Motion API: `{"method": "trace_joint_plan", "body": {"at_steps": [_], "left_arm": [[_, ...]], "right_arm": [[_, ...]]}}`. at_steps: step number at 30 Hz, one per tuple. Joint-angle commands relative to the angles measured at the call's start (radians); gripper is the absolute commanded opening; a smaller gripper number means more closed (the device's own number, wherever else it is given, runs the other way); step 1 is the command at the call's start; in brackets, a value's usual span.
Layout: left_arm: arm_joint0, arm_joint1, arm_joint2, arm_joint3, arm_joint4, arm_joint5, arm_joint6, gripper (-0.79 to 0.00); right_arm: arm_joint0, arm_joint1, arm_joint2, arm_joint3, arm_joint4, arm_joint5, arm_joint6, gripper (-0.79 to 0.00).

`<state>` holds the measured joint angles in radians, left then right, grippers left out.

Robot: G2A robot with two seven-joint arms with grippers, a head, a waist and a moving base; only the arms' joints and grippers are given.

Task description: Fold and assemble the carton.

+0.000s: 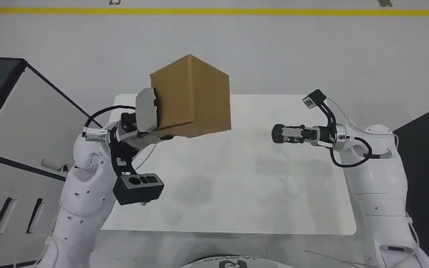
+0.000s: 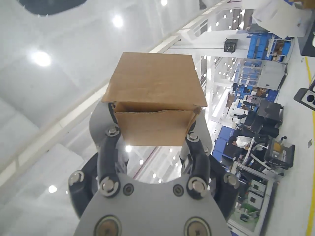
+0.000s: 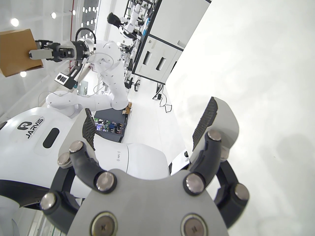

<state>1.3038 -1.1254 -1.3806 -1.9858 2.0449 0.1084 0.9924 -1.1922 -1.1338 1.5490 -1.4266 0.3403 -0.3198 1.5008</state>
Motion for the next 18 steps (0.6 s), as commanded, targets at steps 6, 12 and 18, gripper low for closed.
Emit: {"method": "trace_joint_plan", "body": {"at_steps": [6,12,18], "left_arm": [[0.011,0.002,-0.005,0.013,-0.001,-0.061,-0.058,-0.785],[0.01,0.003,-0.007,0.01,0.009,-0.055,-0.059,-0.785],[0.042,0.002,0.009,-0.012,-0.089,-0.185,-0.163,-0.785]], "right_arm": [[0.0,0.0,0.0,0.0,0.0,0.0,0.0,0.0],[0.0,0.0,0.0,0.0,0.0,0.0,0.0,0.0],[0.0,0.0,0.0,0.0,0.0,0.0,0.0,0.0]]}}
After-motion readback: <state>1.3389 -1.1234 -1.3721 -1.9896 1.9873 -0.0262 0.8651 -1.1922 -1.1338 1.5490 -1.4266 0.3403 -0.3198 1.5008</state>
